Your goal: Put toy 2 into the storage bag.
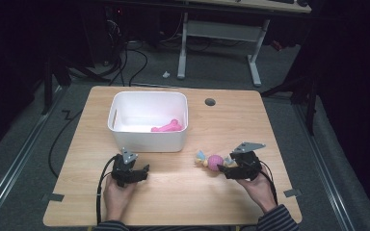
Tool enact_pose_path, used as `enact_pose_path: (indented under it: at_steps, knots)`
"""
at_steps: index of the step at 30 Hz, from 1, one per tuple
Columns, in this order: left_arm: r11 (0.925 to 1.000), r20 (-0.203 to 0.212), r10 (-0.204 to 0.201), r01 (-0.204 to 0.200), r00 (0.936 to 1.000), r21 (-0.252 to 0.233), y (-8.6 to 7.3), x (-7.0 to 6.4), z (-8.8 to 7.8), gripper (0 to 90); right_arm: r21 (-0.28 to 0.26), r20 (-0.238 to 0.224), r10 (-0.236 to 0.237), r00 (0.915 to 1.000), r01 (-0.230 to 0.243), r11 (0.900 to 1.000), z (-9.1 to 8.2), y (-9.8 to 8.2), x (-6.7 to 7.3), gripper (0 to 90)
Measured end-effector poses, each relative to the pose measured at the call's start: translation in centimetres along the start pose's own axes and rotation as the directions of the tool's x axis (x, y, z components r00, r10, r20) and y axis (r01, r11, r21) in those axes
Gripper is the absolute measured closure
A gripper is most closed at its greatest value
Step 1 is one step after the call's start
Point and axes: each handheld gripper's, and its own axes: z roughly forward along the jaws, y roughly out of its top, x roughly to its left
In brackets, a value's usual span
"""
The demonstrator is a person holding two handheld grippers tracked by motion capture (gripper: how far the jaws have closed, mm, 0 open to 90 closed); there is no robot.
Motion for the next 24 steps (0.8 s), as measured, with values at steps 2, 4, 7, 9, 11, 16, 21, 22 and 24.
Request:
enact_pose_path:
  at_steps: [2,4,7,9,11,16,21,22,24]
  knots:
    - [1.0,-0.004,-0.004,0.004,1.0,0.002,0.0,0.0,0.0,23.2,0.025,-0.004,-0.012,0.9999,0.012,1.0,0.4,0.6,0.3,29.9]
    - [0.9999,-0.003,-0.011,0.011,0.9999,0.0,0.0,0.1,0.0,22.9,0.046,-0.008,-0.029,0.9995,0.03,0.998,0.8,1.2,0.6,29.7]
    - [1.0,-0.005,-0.008,0.008,1.0,0.002,0.0,0.1,0.0,22.8,0.094,-0.002,-0.066,0.9978,0.066,0.993,1.6,2.1,0.8,28.6]
    - [1.0,-0.005,-0.007,0.007,1.0,0.003,0.0,0.1,0.0,22.8,0.118,0.005,-0.082,0.9966,0.081,0.99,2.1,2.5,0.9,28.3]
    - [1.0,-0.005,-0.007,0.007,1.0,0.003,0.0,0.1,0.0,22.7,0.134,0.001,-0.09,0.9959,0.089,0.987,2.6,2.9,0.9,28.1]
    - [1.0,-0.005,-0.007,0.007,1.0,0.003,0.0,0.1,0.0,22.7,0.15,-0.013,-0.099,0.995,0.1,0.984,3.4,3.0,0.7,29.7]
    - [1.0,-0.006,-0.007,0.007,1.0,0.003,0.0,0.1,0.0,22.6,0.201,-0.018,-0.107,0.9941,0.108,0.974,4.5,2.8,0.6,30.5]
    - [1.0,-0.006,-0.007,0.007,1.0,0.003,0.0,0.1,0.0,22.6,0.201,-0.018,-0.107,0.9941,0.108,0.974,4.5,2.8,0.6,30.5]
    - [1.0,-0.006,-0.007,0.007,1.0,0.003,0.0,0.1,0.0,22.6,0.209,-0.014,-0.117,0.993,0.117,0.971,4.7,2.8,0.6,31.7]
